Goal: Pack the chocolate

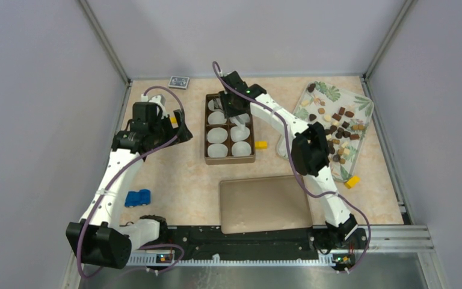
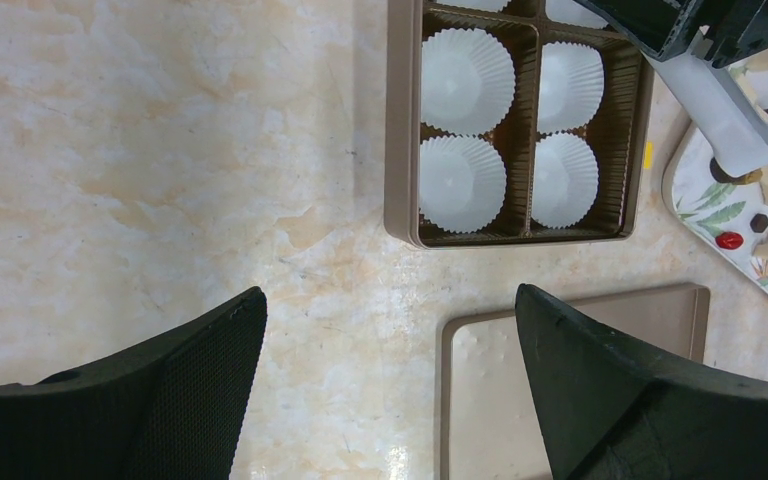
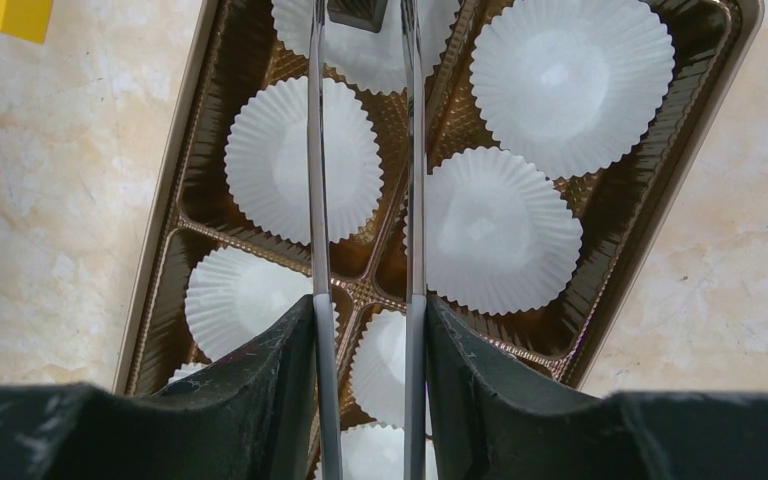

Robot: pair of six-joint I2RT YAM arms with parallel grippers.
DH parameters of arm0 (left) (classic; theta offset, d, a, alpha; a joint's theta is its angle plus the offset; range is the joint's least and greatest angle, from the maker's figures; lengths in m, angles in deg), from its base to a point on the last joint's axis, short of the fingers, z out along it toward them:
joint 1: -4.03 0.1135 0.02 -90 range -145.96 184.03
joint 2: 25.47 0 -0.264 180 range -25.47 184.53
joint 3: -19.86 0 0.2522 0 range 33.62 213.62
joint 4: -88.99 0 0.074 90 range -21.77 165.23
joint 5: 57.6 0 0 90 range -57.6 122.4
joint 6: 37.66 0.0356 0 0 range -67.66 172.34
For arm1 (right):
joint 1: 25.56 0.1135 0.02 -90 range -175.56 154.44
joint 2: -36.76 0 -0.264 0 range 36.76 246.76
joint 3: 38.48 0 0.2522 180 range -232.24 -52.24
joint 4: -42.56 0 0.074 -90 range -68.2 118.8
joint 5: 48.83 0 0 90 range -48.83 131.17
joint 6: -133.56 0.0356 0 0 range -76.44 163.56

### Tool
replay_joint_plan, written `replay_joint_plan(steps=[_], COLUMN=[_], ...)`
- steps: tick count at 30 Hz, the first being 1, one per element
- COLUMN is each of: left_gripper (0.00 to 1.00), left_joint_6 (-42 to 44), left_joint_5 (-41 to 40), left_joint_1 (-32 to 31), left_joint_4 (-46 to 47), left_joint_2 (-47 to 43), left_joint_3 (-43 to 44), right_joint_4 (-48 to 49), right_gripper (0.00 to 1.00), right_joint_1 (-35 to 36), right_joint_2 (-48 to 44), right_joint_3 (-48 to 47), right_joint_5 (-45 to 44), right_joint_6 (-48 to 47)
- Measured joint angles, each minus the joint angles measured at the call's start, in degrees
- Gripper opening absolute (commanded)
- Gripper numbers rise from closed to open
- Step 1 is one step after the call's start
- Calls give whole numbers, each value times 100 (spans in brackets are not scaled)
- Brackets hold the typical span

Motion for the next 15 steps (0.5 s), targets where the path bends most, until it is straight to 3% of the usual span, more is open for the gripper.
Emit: replay_joint_plan(steps=[8, 15], left_gripper=[98, 98], left_joint_6=[20, 15], left_joint_5=[0, -22], left_joint_1=[0, 0], left_joint_4=[-22, -24], left_joint_2=[0, 0], left_joint_3=[-4, -7], right_joint_4=[31, 317], right_gripper=[37, 36], right_joint_1=[0, 0], right_joint_2=[-50, -1150], right_joint_3=[55, 1215], right_joint_5=[52, 87], right_joint_6=[2, 46])
